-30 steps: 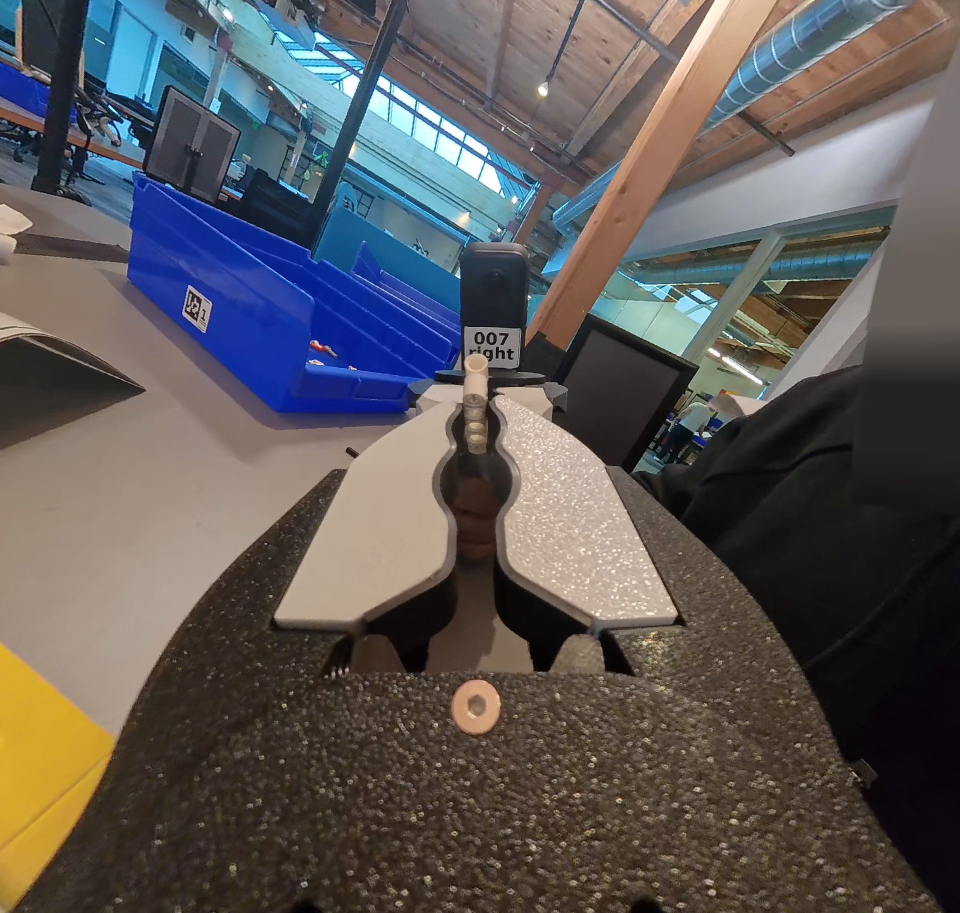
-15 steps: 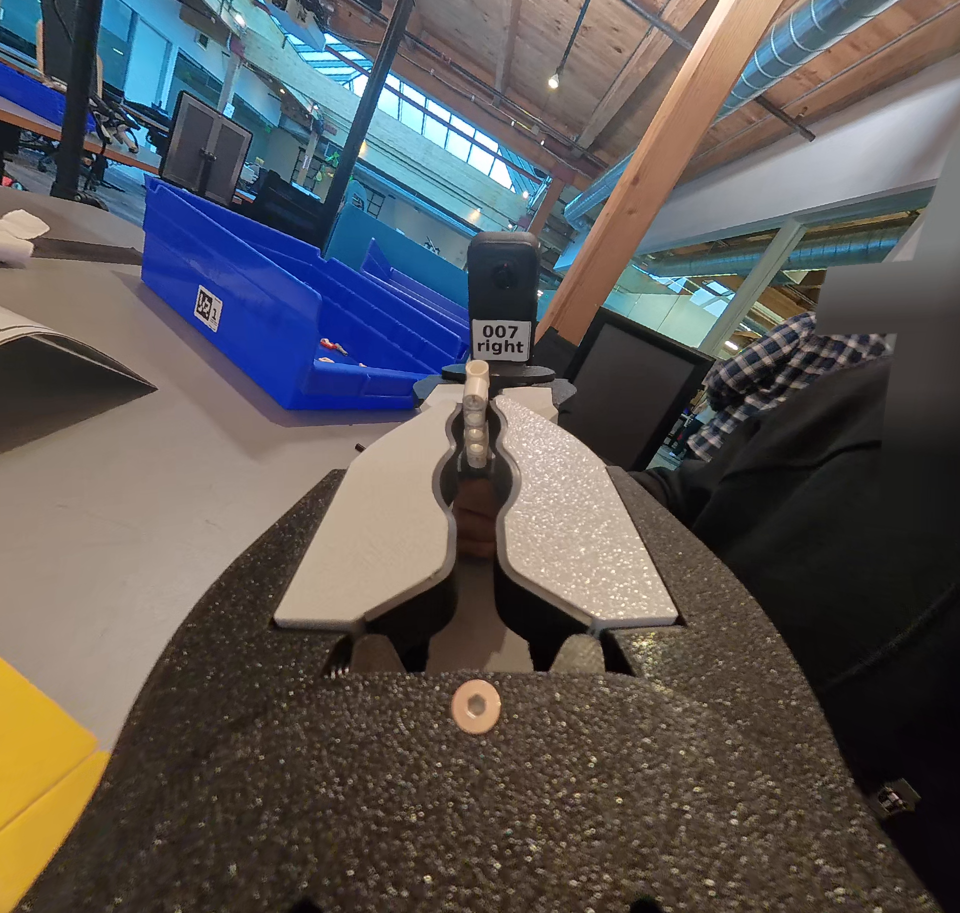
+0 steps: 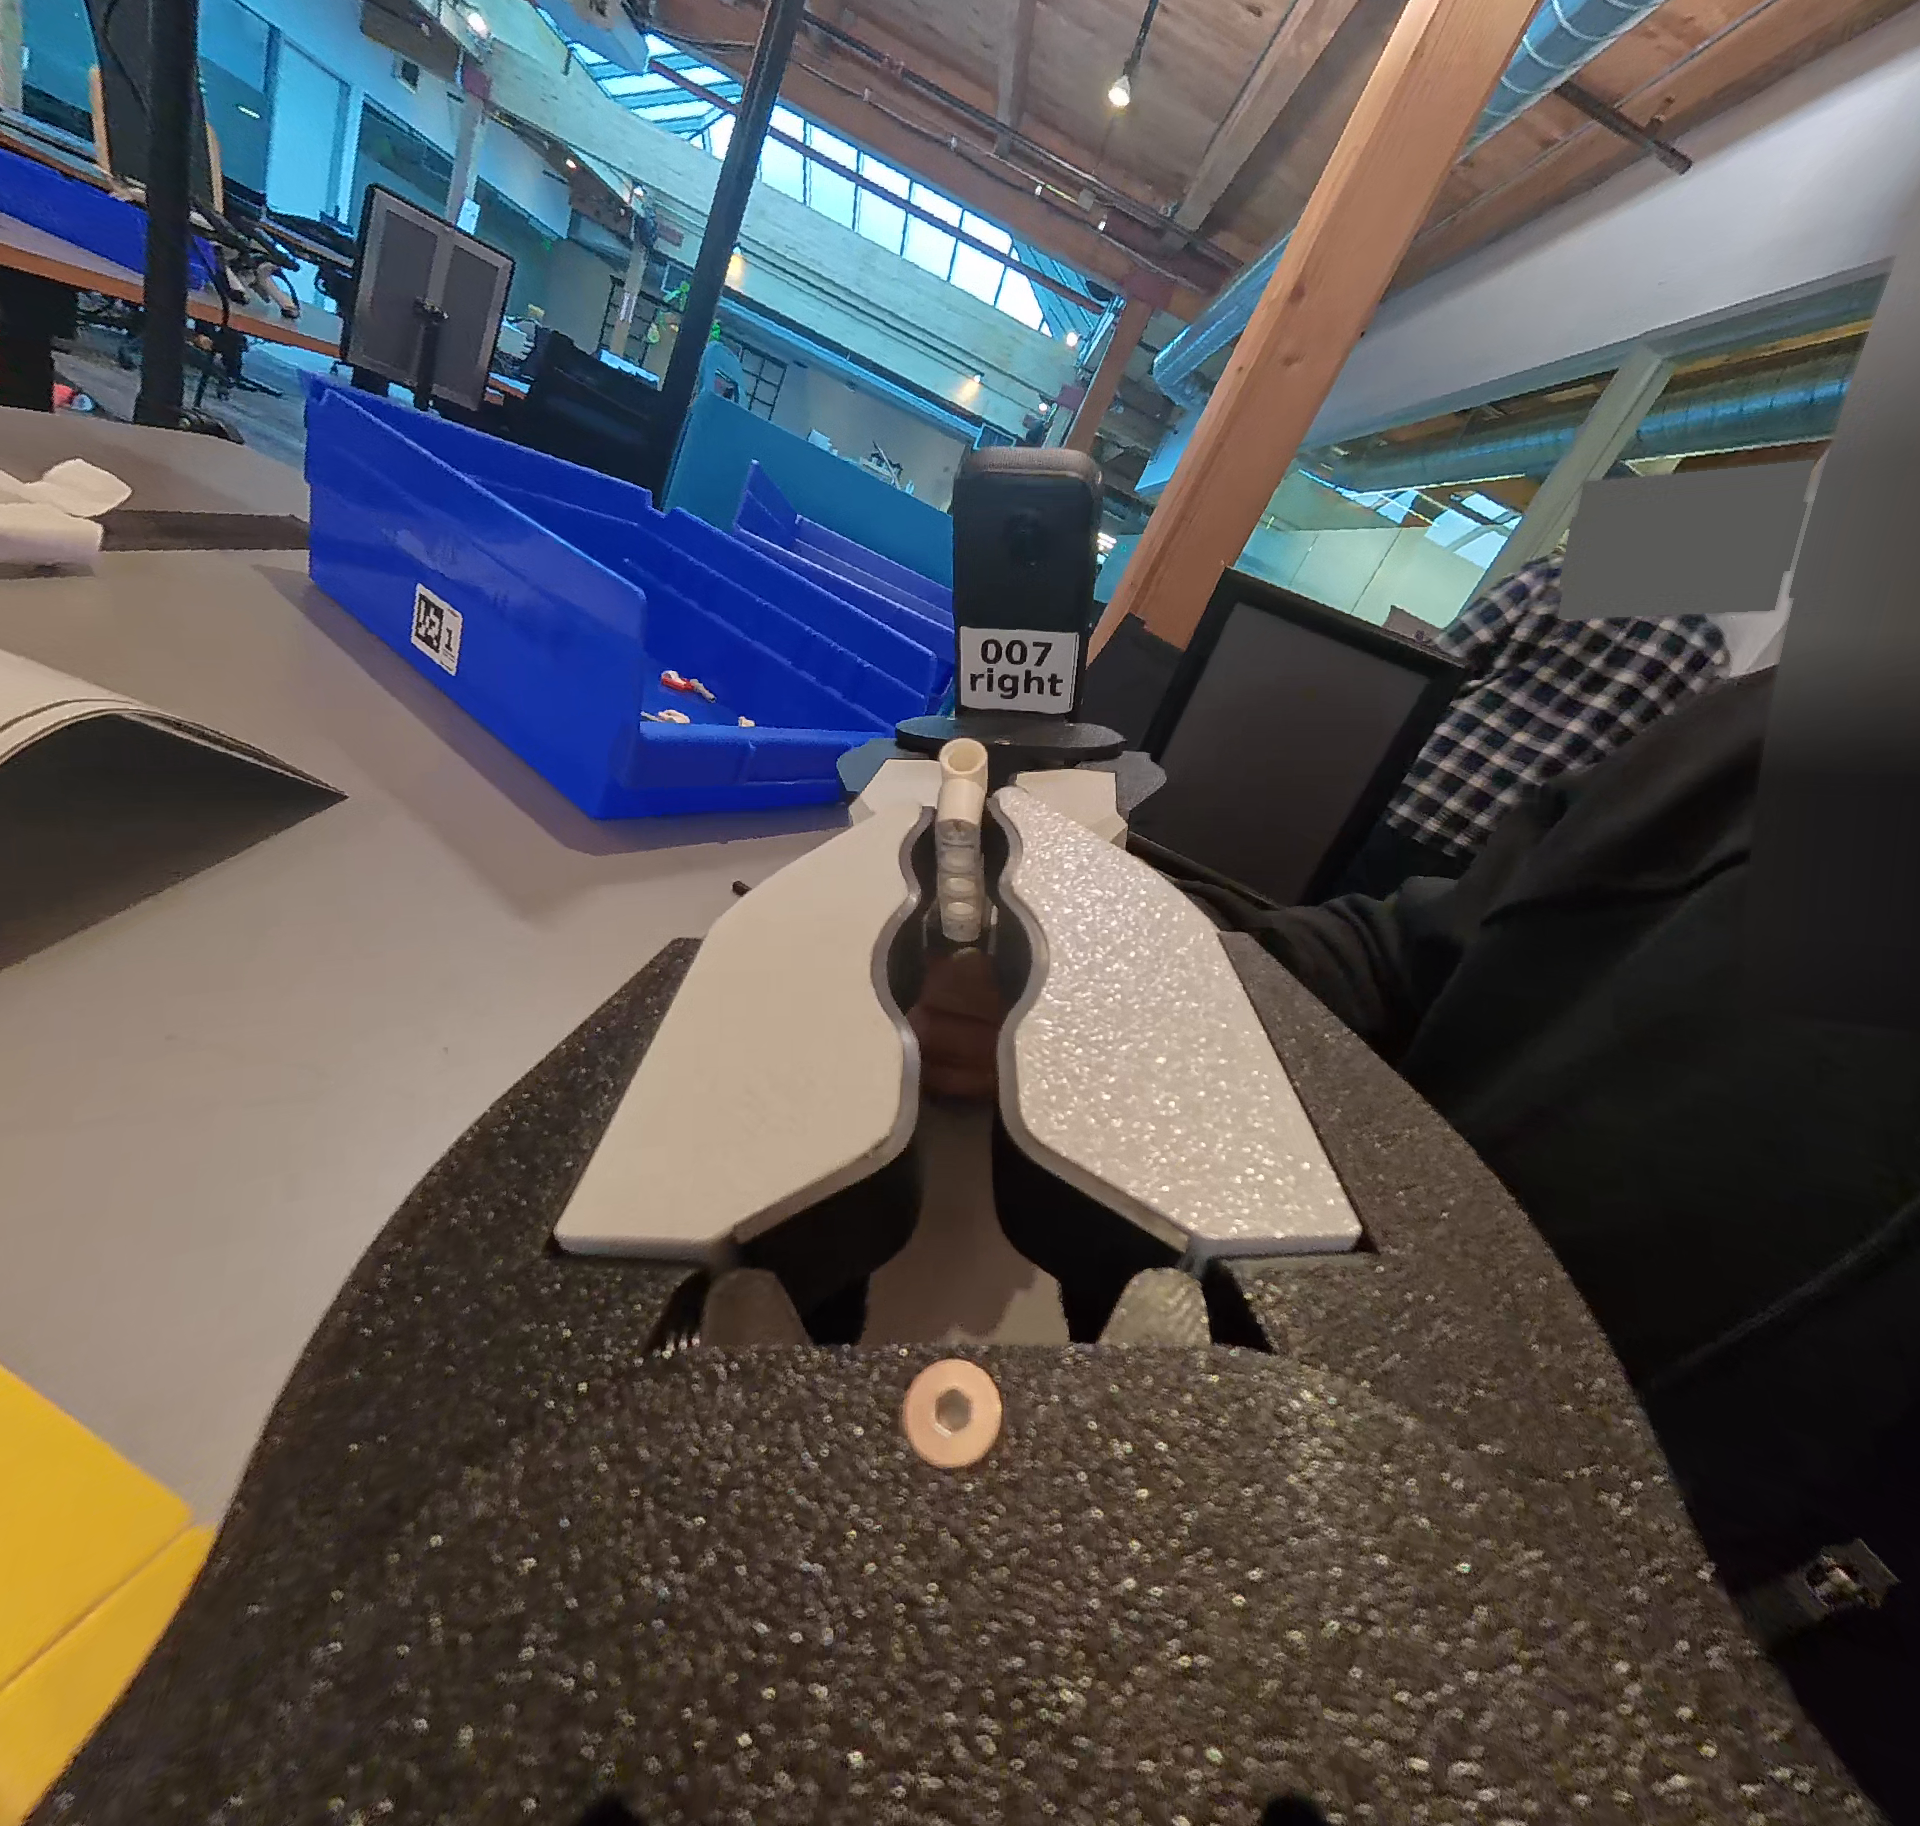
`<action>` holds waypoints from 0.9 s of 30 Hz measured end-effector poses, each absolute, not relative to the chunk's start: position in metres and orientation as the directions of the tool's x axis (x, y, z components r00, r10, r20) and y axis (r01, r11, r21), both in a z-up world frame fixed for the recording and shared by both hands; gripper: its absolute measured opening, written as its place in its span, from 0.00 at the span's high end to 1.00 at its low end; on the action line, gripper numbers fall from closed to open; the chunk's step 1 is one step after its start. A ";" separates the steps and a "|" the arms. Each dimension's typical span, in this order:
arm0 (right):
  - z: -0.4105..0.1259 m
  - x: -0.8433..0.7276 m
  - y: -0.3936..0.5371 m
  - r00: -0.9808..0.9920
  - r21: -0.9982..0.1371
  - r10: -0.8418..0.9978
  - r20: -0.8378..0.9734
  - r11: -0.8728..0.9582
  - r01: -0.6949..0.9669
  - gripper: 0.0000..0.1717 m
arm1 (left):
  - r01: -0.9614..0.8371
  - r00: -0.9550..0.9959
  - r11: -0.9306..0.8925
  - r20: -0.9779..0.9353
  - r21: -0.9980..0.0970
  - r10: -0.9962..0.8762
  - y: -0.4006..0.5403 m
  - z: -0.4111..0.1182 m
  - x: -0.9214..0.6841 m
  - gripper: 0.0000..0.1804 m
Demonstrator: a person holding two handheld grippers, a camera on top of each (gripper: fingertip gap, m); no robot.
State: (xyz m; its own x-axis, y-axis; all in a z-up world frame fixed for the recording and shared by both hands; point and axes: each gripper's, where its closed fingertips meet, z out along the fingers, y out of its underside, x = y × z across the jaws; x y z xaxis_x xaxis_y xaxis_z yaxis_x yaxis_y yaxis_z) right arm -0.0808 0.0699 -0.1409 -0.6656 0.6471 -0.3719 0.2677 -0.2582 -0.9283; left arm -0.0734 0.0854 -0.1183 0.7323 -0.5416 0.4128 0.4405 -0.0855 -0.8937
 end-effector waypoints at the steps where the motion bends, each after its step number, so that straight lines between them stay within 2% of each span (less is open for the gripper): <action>1: -0.140 -0.080 0.070 -0.674 -0.934 0.647 -0.357 -0.254 0.251 0.95 | 0.439 0.732 -0.082 0.409 -0.895 -0.545 0.085 -0.117 -0.073 0.95; 8: -0.121 -0.074 0.069 -0.727 -0.940 0.614 -0.307 -0.313 0.132 0.96 | 0.433 0.737 -0.012 0.362 -0.901 -0.571 0.079 -0.103 -0.068 0.96; 14: -0.116 -0.076 0.066 -0.727 -0.945 0.622 -0.290 -0.306 0.116 0.95 | 0.394 0.789 0.086 0.289 -0.915 -0.543 0.075 -0.096 -0.069 0.96; 24: -0.125 -0.071 0.065 -0.721 -0.948 0.616 -0.319 -0.221 0.230 0.95 | 0.372 0.827 0.163 0.246 -0.914 -0.506 0.075 -0.092 -0.069 0.96; 27: -0.141 -0.068 0.068 -0.706 -0.945 0.636 -0.312 -0.131 0.300 0.89 | 0.388 0.832 0.155 0.273 -0.908 -0.483 0.074 -0.090 -0.080 0.96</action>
State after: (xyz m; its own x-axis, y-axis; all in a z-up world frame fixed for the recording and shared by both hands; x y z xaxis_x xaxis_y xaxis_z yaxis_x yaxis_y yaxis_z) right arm -0.0678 0.0680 -0.1412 -0.7059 0.6357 -0.3124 0.2998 -0.1315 -0.9449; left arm -0.0801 0.0741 -0.0904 0.8321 -0.4827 0.2732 0.3884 0.1554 -0.9083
